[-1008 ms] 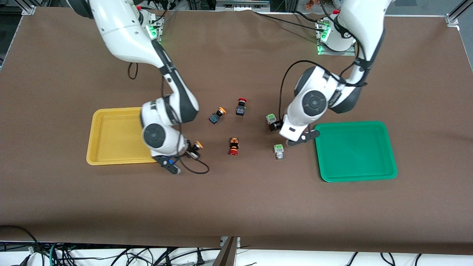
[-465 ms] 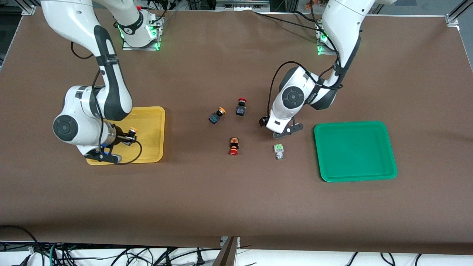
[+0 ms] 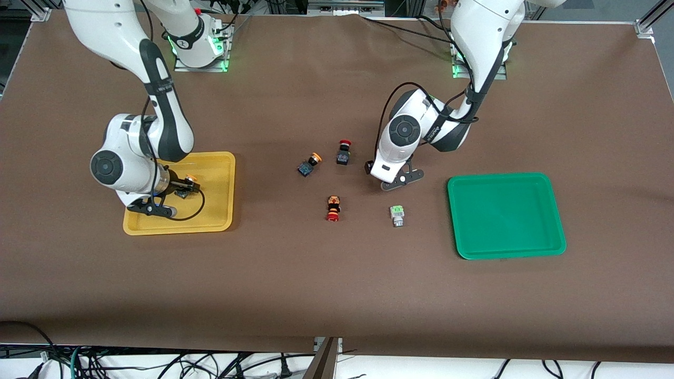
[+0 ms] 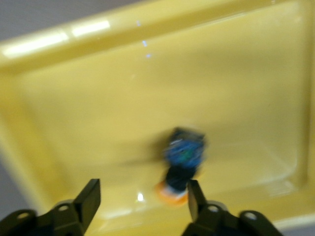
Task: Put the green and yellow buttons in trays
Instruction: 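Release the blue button while the left gripper carries the green button to the green tray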
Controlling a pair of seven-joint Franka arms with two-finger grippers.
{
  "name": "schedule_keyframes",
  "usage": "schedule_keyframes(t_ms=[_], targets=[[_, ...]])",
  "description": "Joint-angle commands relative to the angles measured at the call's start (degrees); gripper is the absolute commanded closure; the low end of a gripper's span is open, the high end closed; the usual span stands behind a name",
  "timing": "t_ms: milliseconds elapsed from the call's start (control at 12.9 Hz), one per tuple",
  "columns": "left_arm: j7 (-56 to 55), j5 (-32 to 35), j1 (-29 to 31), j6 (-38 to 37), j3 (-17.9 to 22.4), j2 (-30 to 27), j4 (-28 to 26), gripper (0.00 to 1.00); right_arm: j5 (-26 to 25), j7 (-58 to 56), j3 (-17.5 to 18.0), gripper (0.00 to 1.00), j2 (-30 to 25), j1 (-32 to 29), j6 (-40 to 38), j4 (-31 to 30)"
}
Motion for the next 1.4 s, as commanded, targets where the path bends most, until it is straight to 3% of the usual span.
schedule_keyframes(t_ms=[0, 78, 233, 388, 543, 698, 930, 1085, 1318], targets=[[-1.1, 2.2, -0.7, 0.9, 0.6, 0.2, -0.5, 0.64, 3.8, 15.7, 4.8, 0.15, 0.6, 1.1, -7.0, 8.0], [-1.1, 2.2, -0.7, 1.0, 0.6, 0.2, -0.5, 0.78, 5.8, 22.4, 7.9, 0.15, 1.1, 1.7, -6.2, 8.2], [-1.1, 2.4, -0.6, 0.9, 0.6, 0.0, -0.2, 0.98, 9.6, 33.0, 12.5, 0.15, 3.0, 3.5, -2.6, 8.5], [0.2, 2.5, 0.5, -1.2, 0.7, -1.0, 1.5, 1.00, 9.8, 41.4, 13.6, 0.15, 5.6, 7.8, 3.1, 8.4], [8.8, 2.5, 3.4, -11.4, 0.9, -1.9, 6.4, 1.00, 10.2, 47.6, 14.5, 0.15, 7.5, 11.4, 7.6, 8.3], [18.4, 2.5, 8.4, -18.4, 0.9, -3.0, 9.6, 0.99, 14.3, 48.7, 16.3, 0.15, 8.8, 12.4, 10.0, 7.8], [34.4, 2.5, 17.8, -17.8, 0.9, -3.0, 9.6, 0.97, 14.6, 50.6, 16.5, 0.16, 9.4, 16.2, 15.3, 4.0], [43.0, 2.5, 22.7, -15.5, 0.8, -2.7, 7.8, 0.95, 14.5, 50.3, 16.4, 0.38, 9.3, 16.7, 15.9, 3.2], [49.3, 2.6, 26.8, -6.5, 0.9, -2.1, 1.9, 0.92, 14.5, 50.1, 16.2, 0.95, 8.2, 16.6, 15.3, 3.2]])
